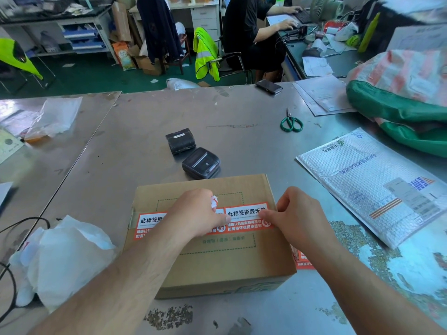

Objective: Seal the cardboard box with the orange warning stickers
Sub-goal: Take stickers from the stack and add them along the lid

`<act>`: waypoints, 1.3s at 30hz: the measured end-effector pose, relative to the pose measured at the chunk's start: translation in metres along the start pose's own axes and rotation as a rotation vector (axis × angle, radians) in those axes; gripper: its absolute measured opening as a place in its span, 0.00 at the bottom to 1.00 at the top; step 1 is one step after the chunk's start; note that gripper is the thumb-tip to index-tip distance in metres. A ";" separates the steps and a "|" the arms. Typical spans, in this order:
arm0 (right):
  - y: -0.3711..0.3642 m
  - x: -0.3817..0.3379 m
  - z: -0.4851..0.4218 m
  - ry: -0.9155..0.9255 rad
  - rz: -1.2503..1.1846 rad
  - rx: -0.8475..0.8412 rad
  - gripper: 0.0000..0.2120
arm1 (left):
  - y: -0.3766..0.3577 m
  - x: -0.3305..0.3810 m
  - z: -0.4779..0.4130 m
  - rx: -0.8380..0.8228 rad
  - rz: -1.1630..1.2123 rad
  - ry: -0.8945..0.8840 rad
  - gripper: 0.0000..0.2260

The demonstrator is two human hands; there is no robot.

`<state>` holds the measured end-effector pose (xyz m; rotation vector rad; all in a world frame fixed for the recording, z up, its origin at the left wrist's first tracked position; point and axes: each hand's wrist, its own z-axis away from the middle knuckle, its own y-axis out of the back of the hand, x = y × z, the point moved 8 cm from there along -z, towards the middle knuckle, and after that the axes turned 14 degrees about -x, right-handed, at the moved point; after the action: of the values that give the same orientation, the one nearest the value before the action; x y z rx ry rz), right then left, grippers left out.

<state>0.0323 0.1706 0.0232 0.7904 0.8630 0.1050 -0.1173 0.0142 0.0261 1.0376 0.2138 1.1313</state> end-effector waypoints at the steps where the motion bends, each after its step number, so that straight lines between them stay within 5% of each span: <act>1: 0.001 0.000 -0.001 -0.001 0.004 -0.003 0.18 | 0.000 0.000 -0.001 -0.009 -0.006 0.007 0.16; 17: 0.004 -0.003 -0.020 0.029 0.096 0.051 0.19 | 0.000 -0.003 -0.010 0.183 -0.052 0.015 0.20; 27: -0.003 -0.003 -0.016 0.128 0.152 -0.317 0.17 | -0.006 0.000 -0.001 -0.057 -0.078 -0.065 0.22; 39: 0.000 -0.007 -0.026 0.031 0.137 -0.006 0.24 | -0.003 0.004 -0.008 0.195 -0.135 0.058 0.22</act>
<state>0.0086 0.1830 0.0177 0.8436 0.8372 0.2410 -0.1185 0.0220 0.0210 1.1454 0.4412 1.0335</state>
